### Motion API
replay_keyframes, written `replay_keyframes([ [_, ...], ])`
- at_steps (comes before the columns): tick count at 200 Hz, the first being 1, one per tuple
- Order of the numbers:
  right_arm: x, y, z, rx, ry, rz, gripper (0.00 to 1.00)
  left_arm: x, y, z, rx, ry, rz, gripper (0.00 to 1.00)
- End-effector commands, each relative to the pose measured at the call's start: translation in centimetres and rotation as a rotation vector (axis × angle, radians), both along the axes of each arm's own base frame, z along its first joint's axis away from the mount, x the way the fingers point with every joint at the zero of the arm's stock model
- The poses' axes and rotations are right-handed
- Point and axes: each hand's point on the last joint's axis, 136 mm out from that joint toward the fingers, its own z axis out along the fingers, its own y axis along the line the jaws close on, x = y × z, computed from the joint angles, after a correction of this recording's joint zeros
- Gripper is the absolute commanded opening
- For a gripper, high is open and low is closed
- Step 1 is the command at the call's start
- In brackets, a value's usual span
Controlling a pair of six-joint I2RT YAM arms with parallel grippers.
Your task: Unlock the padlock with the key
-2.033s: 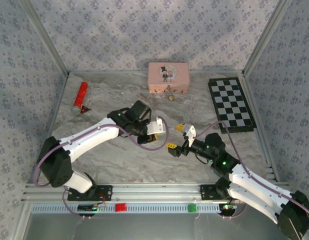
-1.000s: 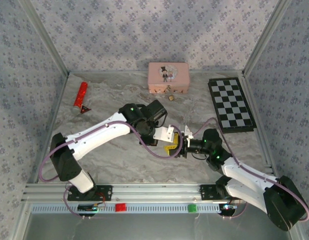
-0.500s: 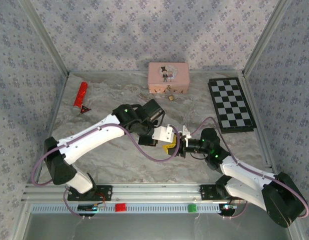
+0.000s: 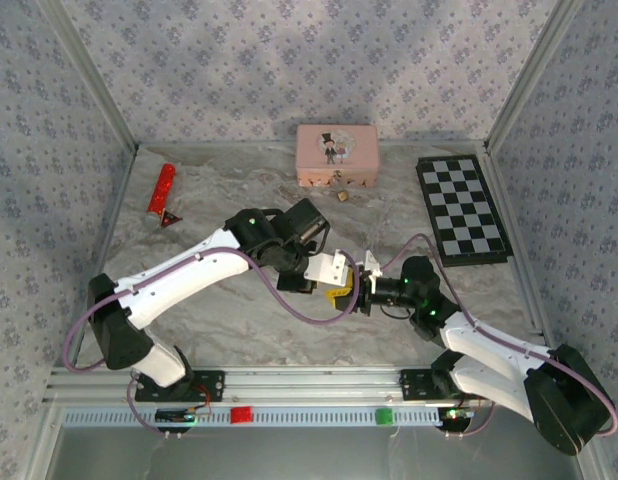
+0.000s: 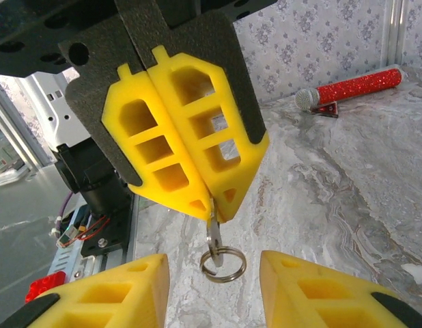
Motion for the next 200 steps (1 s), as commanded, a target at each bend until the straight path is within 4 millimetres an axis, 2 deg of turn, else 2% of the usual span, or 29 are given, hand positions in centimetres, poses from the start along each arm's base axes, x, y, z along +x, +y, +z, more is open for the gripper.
replay_keyframes([
  [1,0.2,0.4,2.1,0.039,-0.066,0.006,0.38,-1.2,0.2,-0.3,0.001,0.04,-0.039,0.03],
  [62,0.3,0.4,2.1,0.037,-0.065,0.0,0.33,-1.3,0.3,-0.8,0.015,0.047,-0.033,0.04],
  [117,0.3,0.4,1.9,0.032,-0.059,-0.002,0.2,-1.2,0.4,-1.0,0.023,0.05,-0.024,0.04],
  [200,0.3,0.3,1.9,0.031,-0.059,-0.011,0.2,-1.2,0.4,-1.5,0.035,0.059,-0.022,0.04],
])
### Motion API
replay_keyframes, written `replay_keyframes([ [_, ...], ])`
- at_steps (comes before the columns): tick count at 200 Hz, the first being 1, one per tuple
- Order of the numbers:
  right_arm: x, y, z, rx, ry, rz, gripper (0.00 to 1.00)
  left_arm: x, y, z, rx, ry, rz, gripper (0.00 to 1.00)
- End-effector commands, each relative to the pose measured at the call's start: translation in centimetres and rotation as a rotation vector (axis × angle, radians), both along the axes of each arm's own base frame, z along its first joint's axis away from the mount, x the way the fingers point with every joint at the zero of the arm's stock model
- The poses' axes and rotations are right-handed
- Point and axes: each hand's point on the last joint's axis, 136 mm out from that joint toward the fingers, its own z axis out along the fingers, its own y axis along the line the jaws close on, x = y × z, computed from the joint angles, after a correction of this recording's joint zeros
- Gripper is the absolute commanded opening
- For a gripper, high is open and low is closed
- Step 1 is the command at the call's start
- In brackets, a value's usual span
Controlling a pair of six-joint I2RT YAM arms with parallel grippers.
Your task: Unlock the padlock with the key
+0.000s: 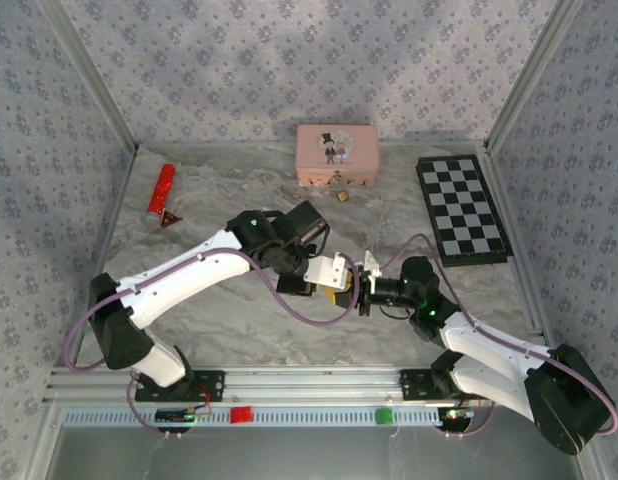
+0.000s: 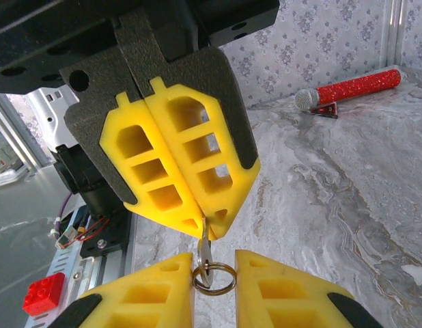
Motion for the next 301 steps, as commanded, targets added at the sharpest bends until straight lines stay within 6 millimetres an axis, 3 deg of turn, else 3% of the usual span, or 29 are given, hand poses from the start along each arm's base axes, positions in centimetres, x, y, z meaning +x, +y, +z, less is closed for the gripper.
replay_keyframes([
  [1,0.3,0.3,1.8,0.031,-0.058,-0.005,0.2,-0.7,0.2,-0.7,0.02,0.031,-0.016,0.04],
  [44,0.3,0.3,1.8,0.028,-0.058,-0.007,0.2,-0.6,0.2,-0.7,0.019,0.025,-0.014,0.04],
  [124,0.3,0.4,1.7,0.019,-0.047,0.001,0.02,-0.4,0.3,-0.6,0.015,0.012,-0.009,0.04],
  [155,0.5,0.3,1.6,0.009,-0.027,-0.016,0.0,0.5,0.1,-0.2,-0.027,-0.015,0.023,0.15],
  [189,2.0,-1.1,1.4,0.019,0.013,-0.118,0.0,2.1,-0.4,3.1,-0.217,-0.084,0.092,0.35],
  [213,3.4,-2.3,1.0,0.018,0.077,-0.185,0.0,3.2,0.1,7.6,-0.473,-0.117,0.16,0.34],
  [245,4.2,-3.0,1.0,0.047,0.13,-0.232,0.0,6.3,1.0,10.8,-0.711,-0.217,0.352,0.39],
  [278,5.4,-3.7,4.5,0.203,0.146,-0.34,0.0,6.8,1.5,8.8,-0.837,-0.084,0.488,0.41],
  [301,5.0,-3.1,6.3,0.25,0.122,-0.346,0.0,6.3,1.5,7.4,-0.902,-0.001,0.513,0.42],
])
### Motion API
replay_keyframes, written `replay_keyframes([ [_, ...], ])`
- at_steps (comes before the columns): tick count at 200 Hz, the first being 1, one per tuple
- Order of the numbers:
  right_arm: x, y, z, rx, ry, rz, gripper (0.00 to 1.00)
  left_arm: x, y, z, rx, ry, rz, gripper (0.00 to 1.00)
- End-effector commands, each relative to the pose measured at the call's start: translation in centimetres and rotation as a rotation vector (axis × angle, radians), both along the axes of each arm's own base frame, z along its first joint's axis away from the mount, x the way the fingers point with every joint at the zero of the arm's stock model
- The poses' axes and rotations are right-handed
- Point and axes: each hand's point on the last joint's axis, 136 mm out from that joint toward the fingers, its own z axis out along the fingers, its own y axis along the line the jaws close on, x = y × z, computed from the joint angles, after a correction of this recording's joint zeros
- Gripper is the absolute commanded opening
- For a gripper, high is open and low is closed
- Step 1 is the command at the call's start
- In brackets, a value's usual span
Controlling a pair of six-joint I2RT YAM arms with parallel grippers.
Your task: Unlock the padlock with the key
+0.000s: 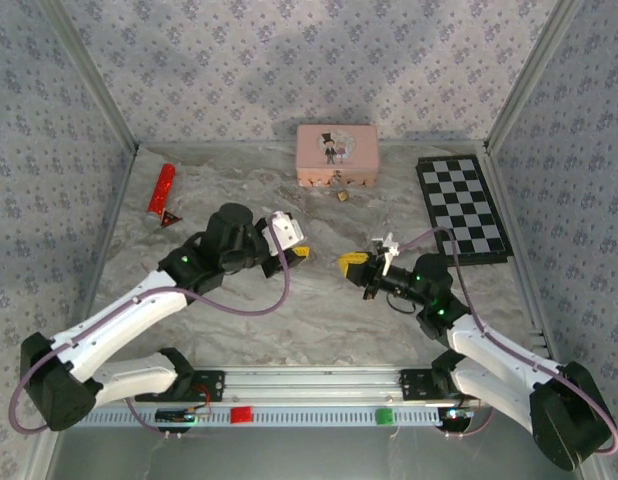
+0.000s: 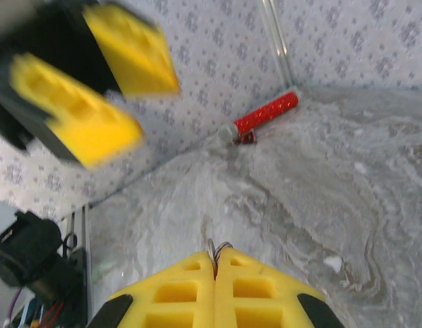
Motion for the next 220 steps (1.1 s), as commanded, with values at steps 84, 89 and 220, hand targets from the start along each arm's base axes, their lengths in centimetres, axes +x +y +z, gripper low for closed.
replay_keyframes([
  [84,-1.0,2.0,6.4,0.252,-0.05,-0.036,0.0,-3.5,-3.0,2.7,-0.379,0.16,-0.241,0.39],
  [89,-1.1,2.1,6.6,0.261,-0.053,-0.03,0.0,-3.7,-3.1,2.7,-0.382,0.161,-0.257,0.38],
  [220,-3.0,2.7,8.3,0.297,-0.11,0.033,0.0,-5.5,-3.4,3.3,-0.382,0.192,-0.372,0.26],
])
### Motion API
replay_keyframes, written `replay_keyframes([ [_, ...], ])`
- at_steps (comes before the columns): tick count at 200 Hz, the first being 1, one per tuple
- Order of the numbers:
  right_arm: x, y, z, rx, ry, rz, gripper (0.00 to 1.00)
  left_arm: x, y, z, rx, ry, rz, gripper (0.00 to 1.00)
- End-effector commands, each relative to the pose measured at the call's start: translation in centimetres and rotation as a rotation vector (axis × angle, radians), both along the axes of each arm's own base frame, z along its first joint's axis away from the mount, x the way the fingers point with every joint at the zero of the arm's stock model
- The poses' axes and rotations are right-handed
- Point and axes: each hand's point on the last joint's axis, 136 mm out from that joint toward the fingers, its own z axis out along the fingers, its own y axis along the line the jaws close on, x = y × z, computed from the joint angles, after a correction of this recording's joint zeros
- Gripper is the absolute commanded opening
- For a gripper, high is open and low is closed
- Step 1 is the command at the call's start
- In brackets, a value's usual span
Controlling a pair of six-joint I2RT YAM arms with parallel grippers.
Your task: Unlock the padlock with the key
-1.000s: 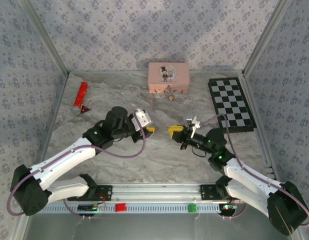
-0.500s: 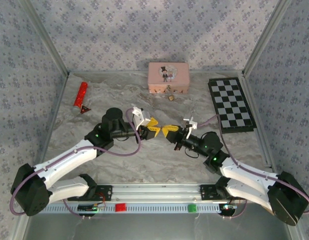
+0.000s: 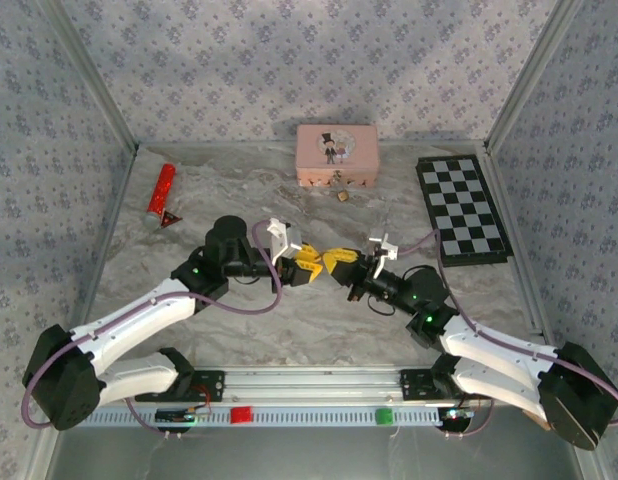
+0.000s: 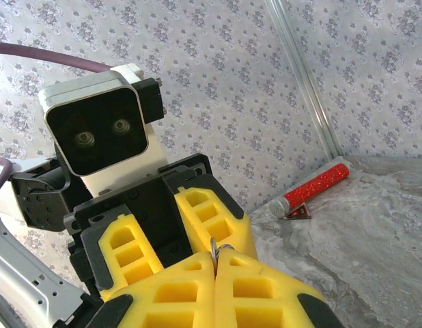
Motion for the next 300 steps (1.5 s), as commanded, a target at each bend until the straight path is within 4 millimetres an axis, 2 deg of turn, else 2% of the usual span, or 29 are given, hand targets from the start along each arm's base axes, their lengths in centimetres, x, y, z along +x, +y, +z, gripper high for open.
replay_keyframes([
  [1,-0.7,-0.2,2.7,0.056,-0.067,0.013,0.0,-0.4,-0.2,2.0,-0.044,-0.029,-0.035,0.26],
  [40,-0.8,0.0,2.1,0.03,-0.071,0.01,0.0,-0.2,-0.1,2.3,-0.049,-0.032,-0.025,0.2],
  [67,-0.6,-0.1,1.3,0.007,-0.069,-0.011,0.0,-0.1,0.0,2.4,-0.044,-0.033,-0.016,0.04],
  [86,-0.5,-0.3,0.7,-0.019,-0.07,-0.029,0.0,0.0,0.1,2.3,-0.032,-0.036,-0.006,0.0],
  [109,-0.4,-0.3,-0.4,-0.08,-0.077,-0.041,0.0,0.0,0.2,2.0,0.006,-0.038,-0.006,0.0],
  [115,-0.5,-0.4,-0.7,-0.098,-0.079,-0.043,0.14,0.1,0.2,1.8,0.024,-0.034,-0.003,0.0],
  [121,-0.6,-0.5,-1.0,-0.119,-0.086,-0.043,0.34,0.2,0.3,1.6,0.049,-0.028,0.002,0.0],
  [126,-0.7,-0.6,-1.3,-0.141,-0.096,-0.04,0.54,0.3,0.3,1.5,0.074,-0.027,0.006,0.0],
  [131,-1.0,-0.8,-1.5,-0.162,-0.107,-0.031,0.69,0.5,0.4,1.3,0.1,-0.026,0.014,0.0],
  [138,-1.4,-1.1,-2.2,-0.202,-0.116,-0.01,0.81,0.6,0.7,0.7,0.162,-0.014,0.021,0.0],
  [145,-1.7,-1.5,-2.7,-0.238,-0.139,0.011,0.85,0.7,1.0,0.3,0.227,-0.016,0.022,0.0],
  [154,-1.8,-2.4,-3.4,-0.279,-0.161,0.008,0.85,0.9,1.6,-0.9,0.356,-0.018,0.029,0.0],
  [165,-1.4,-3.7,-4.1,-0.309,-0.168,-0.026,0.85,1.7,2.2,-1.3,0.478,-0.015,0.045,0.0],
  [185,-1.2,-5.1,-4.6,-0.286,-0.207,-0.06,0.85,1.4,2.6,-2.6,0.684,0.001,-0.012,0.0],
  [211,-1.7,-5.0,-4.0,-0.267,-0.225,-0.017,0.78,-0.3,2.5,-4.8,0.909,-0.05,-0.13,0.0],
  [224,-2.2,-4.5,-4.0,-0.269,-0.219,0.037,0.73,-0.8,2.4,-5.1,0.983,-0.054,-0.172,0.0],
  [251,-2.9,-3.5,-5.2,-0.293,-0.187,0.134,0.57,-1.2,2.3,-5.0,1.047,-0.055,-0.215,0.0],
  [300,-4.0,-2.7,-4.9,-0.268,-0.17,0.237,0.53,-2.6,1.6,-4.8,1.022,-0.087,-0.273,0.0],
])
